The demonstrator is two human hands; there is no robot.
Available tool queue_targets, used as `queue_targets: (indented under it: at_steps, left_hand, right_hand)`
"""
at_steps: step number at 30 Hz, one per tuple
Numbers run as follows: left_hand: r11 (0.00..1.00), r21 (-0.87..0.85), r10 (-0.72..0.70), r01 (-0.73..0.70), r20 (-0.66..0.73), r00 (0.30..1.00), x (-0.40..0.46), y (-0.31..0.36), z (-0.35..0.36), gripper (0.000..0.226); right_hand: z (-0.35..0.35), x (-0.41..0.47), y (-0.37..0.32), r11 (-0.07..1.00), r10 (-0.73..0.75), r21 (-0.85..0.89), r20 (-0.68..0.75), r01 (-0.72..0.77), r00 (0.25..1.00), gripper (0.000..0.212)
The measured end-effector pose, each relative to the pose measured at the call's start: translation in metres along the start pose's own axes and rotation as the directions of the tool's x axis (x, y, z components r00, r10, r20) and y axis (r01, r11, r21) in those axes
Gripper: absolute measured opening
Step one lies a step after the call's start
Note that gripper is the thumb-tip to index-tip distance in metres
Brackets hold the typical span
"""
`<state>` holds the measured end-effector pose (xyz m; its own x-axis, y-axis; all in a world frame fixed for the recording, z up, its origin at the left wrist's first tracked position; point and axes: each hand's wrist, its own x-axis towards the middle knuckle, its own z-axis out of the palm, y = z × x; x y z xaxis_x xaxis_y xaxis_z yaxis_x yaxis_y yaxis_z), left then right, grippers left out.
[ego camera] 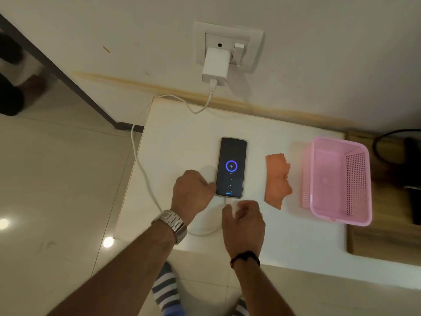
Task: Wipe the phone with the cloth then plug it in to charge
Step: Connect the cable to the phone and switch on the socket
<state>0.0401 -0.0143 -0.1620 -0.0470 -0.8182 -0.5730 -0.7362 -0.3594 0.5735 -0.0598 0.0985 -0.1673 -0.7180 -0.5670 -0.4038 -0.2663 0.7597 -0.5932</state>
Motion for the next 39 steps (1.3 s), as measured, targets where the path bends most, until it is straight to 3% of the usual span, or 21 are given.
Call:
queue_targets:
  at_steps: [3,9,13,15,18,21,25,39]
  left_hand:
    - [0.994,-0.035,0.106,-0.107,-0.033,0.994,0.006,0.004,-0.001,0.015]
    - [0.991,-0.059,0.115,-0.117,-0.03,0.993,0.012,0.006,0.005,0.017]
    - [0.994,-0.066,0.088,-0.089,-0.023,0.996,0.011,0.003,0.005,0.016]
    - [0.994,-0.065,0.081,-0.083,-0.027,0.996,0.009,0.002,0.006,0.016]
    - [0.994,-0.015,0.108,-0.109,-0.031,0.994,0.003,0.0,0.007,0.021]
    - [0.986,0.002,0.167,-0.167,0.019,0.986,-0.004,-0.002,0.009,0.037]
    - [0.965,0.079,0.247,-0.249,0.036,0.968,-0.009,-0.001,0.012,0.051]
    - [0.969,0.1,0.227,-0.227,0.016,0.974,-0.007,0.002,0.012,0.049]
  right_hand:
    - [-0.004,0.022,-0.008,0.991,-0.034,0.131,-0.024,0.036,0.999,0.032]
    - [-0.005,0.037,-0.012,0.991,-0.087,0.104,0.049,0.082,0.995,0.043]
    - [-0.011,0.034,-0.013,0.989,-0.064,0.135,0.077,0.054,0.995,0.039]
    - [-0.012,0.027,-0.011,0.985,0.016,0.17,0.014,-0.018,1.0,0.032]
    - [-0.008,0.005,-0.001,0.994,0.088,0.063,-0.02,-0.087,0.996,0.017]
    - [0.001,-0.012,0.006,0.996,0.072,-0.053,0.115,-0.066,0.991,0.019]
    - [0.004,-0.012,0.004,0.996,0.079,-0.046,0.109,-0.075,0.991,0.014]
    - [0.001,-0.006,0.001,0.997,0.074,-0.004,0.119,-0.074,0.99,0.016]
